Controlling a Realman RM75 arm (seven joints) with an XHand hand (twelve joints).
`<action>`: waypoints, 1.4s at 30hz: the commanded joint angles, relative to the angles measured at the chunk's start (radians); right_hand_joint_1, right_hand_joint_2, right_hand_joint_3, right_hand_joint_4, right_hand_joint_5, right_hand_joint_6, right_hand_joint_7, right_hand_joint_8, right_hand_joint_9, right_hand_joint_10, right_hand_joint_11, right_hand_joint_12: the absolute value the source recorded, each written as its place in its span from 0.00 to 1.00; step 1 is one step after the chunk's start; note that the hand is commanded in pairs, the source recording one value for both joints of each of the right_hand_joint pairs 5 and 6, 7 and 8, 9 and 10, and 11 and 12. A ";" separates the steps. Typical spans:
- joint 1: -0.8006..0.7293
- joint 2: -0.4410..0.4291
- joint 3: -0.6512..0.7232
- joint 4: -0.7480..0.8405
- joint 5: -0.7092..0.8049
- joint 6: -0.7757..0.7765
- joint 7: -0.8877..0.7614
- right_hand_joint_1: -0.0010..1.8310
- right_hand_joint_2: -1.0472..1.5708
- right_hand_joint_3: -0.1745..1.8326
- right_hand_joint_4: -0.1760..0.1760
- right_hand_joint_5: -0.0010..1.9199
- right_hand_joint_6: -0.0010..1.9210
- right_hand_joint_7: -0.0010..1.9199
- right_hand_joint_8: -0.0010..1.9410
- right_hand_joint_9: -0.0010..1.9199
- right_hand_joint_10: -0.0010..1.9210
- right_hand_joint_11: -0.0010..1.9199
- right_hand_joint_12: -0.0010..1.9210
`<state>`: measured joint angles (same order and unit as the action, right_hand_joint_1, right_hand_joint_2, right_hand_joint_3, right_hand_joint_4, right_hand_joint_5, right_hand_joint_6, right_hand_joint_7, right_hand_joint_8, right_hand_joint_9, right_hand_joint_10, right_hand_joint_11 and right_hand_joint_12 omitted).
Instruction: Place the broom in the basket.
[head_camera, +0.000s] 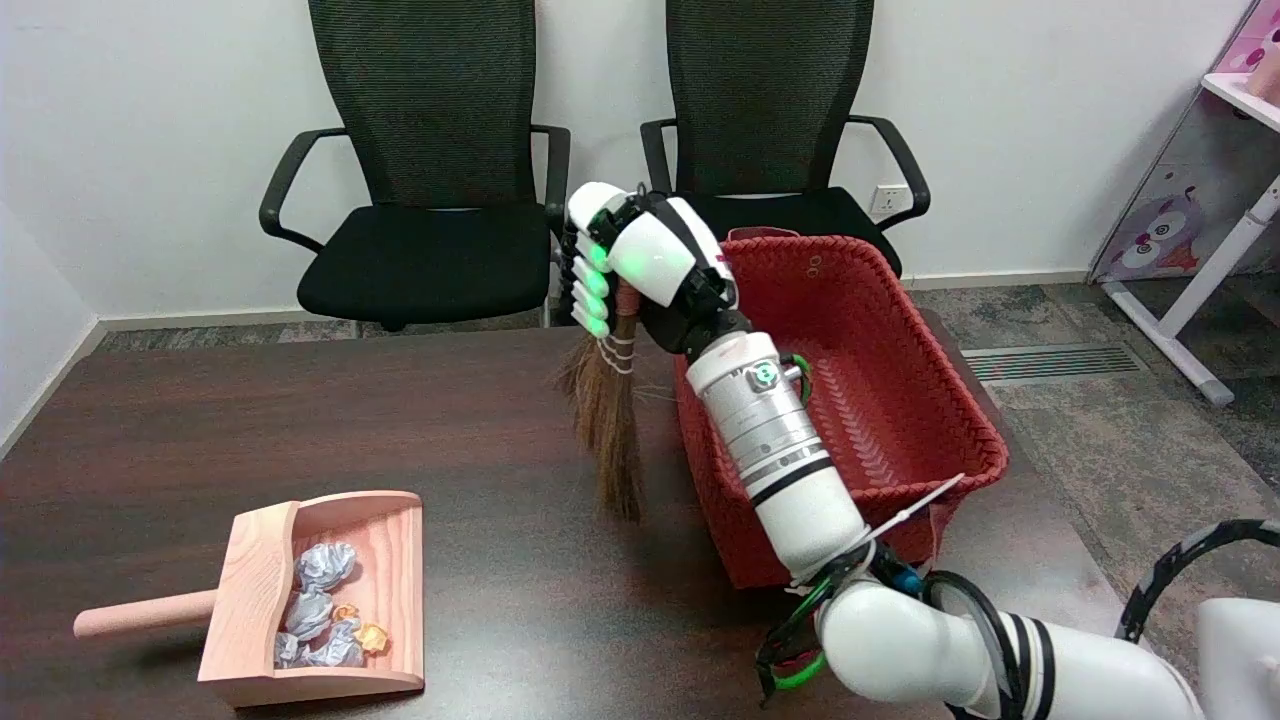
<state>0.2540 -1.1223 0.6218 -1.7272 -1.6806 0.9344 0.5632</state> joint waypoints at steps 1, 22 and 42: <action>-0.013 0.059 0.022 -0.035 0.036 -0.002 -0.023 0.29 0.93 0.79 0.58 1.00 1.00 1.00 0.99 1.00 1.00 1.00 1.00; 0.304 0.364 0.485 -0.259 0.470 -0.506 -0.048 0.32 0.99 0.74 0.61 1.00 1.00 1.00 0.99 1.00 1.00 1.00 1.00; 0.004 0.582 0.186 -0.228 0.191 0.069 0.121 0.35 0.93 0.83 0.58 1.00 1.00 1.00 0.99 1.00 1.00 1.00 1.00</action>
<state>0.4212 -0.6872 0.9695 -1.9614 -1.3356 0.6318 0.5634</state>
